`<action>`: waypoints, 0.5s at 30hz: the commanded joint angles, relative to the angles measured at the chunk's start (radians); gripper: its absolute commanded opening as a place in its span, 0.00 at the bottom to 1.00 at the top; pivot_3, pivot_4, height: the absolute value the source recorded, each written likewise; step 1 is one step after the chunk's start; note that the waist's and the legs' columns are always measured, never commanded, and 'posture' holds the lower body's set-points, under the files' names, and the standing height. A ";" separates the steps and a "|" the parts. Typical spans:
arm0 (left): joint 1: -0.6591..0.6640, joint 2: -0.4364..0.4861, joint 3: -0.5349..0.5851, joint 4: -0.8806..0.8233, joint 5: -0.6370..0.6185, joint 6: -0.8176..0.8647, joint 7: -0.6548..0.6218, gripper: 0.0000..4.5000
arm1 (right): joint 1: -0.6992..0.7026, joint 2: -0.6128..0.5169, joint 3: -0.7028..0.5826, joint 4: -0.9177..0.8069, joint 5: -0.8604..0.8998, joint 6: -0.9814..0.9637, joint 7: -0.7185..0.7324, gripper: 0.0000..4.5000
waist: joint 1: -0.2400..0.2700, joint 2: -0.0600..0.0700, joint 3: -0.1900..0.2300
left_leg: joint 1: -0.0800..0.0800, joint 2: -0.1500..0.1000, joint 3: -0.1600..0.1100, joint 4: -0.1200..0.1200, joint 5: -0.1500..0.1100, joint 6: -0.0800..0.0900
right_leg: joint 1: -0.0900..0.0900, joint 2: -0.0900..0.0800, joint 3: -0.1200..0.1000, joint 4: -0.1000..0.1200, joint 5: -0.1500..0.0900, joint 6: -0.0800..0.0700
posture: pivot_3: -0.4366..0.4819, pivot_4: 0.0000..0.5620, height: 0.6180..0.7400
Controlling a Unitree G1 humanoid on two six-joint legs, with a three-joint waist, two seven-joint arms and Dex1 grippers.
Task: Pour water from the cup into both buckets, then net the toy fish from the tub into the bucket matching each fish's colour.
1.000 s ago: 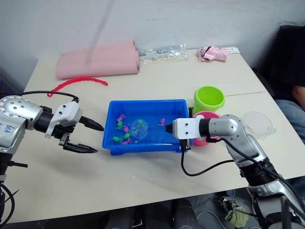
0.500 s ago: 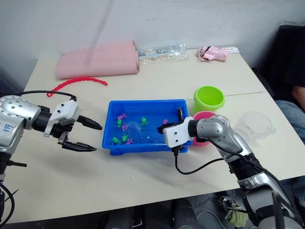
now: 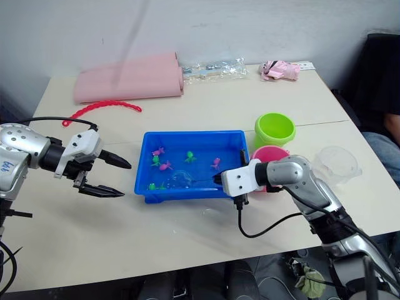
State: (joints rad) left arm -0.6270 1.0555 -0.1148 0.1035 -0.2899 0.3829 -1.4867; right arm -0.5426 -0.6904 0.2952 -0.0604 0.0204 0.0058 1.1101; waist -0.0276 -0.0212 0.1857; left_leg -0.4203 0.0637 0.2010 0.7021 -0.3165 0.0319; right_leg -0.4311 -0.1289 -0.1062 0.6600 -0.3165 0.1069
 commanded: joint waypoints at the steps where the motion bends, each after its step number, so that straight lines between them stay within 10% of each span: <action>1: -0.029 0.001 0.022 0.010 0.002 -0.015 -0.008 0.98 | -0.002 0.007 -0.072 -0.114 0.165 0.313 0.016 0.00 | 0.000 0.000 0.000 | 0.000 0.000 0.000 0.000 0.000 0.000 | 0.000 0.000 0.000 0.000 0.000 0.000 | 0.48 0.27 0.98; 10: -0.045 -0.013 0.015 0.034 0.012 -0.032 -0.015 0.98 | -0.006 0.001 -0.134 -0.219 0.327 0.691 -0.042 0.00 | 0.001 0.000 0.000 | 0.000 -0.001 -0.001 0.000 0.000 0.000 | 0.000 0.000 0.000 0.000 0.000 0.000 | 0.48 0.27 0.98; 15: -0.035 -0.004 0.006 0.052 0.044 -0.071 -0.023 0.98 | -0.003 -0.025 -0.071 -0.176 0.164 0.423 -0.070 0.00 | 0.000 0.000 0.000 | 0.000 -0.001 0.001 0.000 0.000 0.000 | 0.000 0.000 0.000 0.000 0.000 0.000 | 0.48 0.27 0.98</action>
State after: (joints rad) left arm -0.6531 1.0374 -0.1200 0.1503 -0.2581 0.3339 -1.4993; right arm -0.5400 -0.7040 0.2199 -0.2283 0.2307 0.5338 1.0493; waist -0.0276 -0.0212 0.1857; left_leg -0.4206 0.0625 0.2028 0.7018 -0.3168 0.0315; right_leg -0.4315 -0.1290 -0.1064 0.6598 -0.3166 0.1069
